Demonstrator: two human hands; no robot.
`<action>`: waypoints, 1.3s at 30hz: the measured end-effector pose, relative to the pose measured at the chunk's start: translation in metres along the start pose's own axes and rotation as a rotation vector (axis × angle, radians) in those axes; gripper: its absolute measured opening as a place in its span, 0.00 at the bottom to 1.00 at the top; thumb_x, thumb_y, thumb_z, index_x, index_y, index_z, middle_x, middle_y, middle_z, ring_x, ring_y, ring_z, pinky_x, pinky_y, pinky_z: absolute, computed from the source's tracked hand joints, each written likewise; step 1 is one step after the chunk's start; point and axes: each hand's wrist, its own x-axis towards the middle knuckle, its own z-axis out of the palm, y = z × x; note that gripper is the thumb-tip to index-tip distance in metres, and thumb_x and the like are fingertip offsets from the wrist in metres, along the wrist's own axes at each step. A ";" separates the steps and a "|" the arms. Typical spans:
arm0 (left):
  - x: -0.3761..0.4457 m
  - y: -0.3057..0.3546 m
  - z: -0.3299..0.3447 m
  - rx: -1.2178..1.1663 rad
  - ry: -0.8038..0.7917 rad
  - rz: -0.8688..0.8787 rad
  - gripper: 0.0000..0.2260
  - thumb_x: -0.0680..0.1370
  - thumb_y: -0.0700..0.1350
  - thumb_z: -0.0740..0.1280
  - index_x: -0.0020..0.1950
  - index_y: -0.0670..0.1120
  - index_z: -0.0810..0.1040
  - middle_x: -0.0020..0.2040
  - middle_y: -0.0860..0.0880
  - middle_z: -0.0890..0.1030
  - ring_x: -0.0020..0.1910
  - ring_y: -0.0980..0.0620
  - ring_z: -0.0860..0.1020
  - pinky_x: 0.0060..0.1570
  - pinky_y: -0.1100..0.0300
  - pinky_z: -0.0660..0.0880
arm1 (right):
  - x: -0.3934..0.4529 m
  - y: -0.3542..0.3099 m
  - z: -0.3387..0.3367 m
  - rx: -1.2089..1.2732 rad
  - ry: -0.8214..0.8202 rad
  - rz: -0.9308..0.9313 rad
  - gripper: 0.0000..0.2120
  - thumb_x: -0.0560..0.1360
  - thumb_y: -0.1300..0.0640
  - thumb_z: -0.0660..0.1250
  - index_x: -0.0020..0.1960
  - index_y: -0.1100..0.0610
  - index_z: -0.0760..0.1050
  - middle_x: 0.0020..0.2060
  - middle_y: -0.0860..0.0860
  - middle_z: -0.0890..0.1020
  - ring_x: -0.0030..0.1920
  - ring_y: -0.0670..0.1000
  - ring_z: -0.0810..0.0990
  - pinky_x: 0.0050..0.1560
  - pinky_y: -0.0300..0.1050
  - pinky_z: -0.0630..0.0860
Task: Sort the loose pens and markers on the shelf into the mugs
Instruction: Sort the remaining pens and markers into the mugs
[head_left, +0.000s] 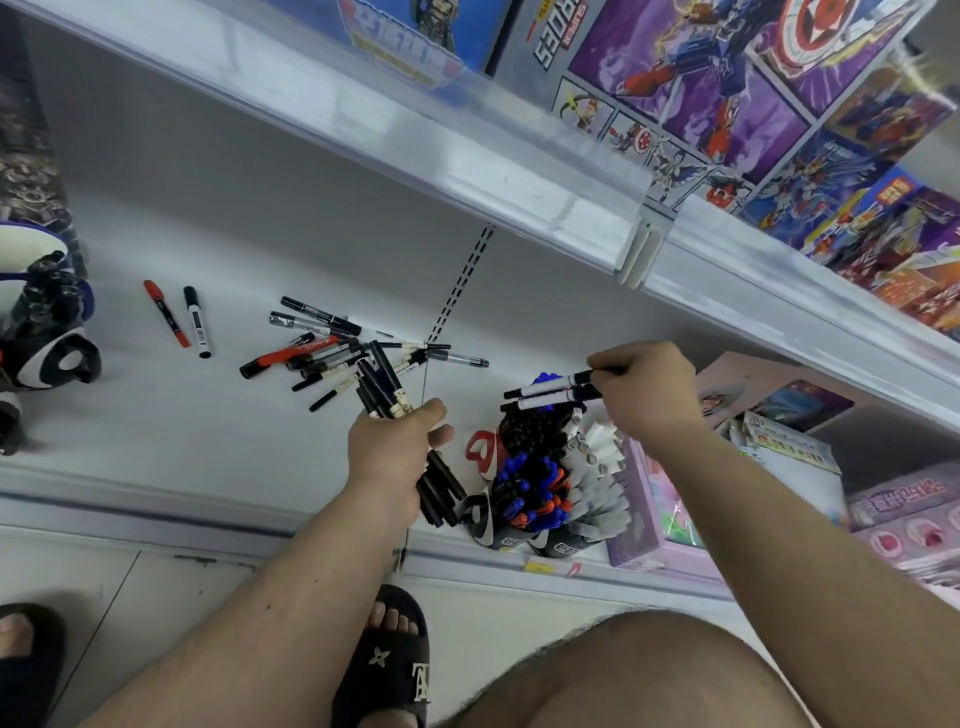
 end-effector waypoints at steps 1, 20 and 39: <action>0.003 -0.002 -0.002 0.013 0.004 -0.005 0.12 0.74 0.39 0.74 0.56 0.38 0.79 0.51 0.43 0.85 0.35 0.54 0.84 0.35 0.61 0.73 | 0.003 0.012 -0.004 -0.056 0.011 0.013 0.12 0.76 0.64 0.66 0.55 0.58 0.84 0.54 0.52 0.85 0.54 0.52 0.82 0.56 0.37 0.73; 0.037 -0.014 -0.002 0.158 -0.049 0.002 0.14 0.74 0.40 0.74 0.58 0.38 0.79 0.51 0.46 0.85 0.36 0.55 0.84 0.36 0.58 0.74 | 0.055 0.089 0.080 -0.372 -0.113 -0.093 0.15 0.78 0.67 0.61 0.54 0.56 0.83 0.47 0.55 0.85 0.43 0.56 0.80 0.45 0.44 0.77; 0.033 0.003 -0.025 0.049 -0.351 -0.210 0.11 0.73 0.35 0.69 0.35 0.49 0.78 0.45 0.46 0.82 0.27 0.55 0.73 0.29 0.62 0.72 | 0.061 0.079 0.148 -0.429 -0.340 0.039 0.34 0.79 0.34 0.49 0.78 0.52 0.59 0.77 0.52 0.63 0.77 0.56 0.55 0.74 0.60 0.50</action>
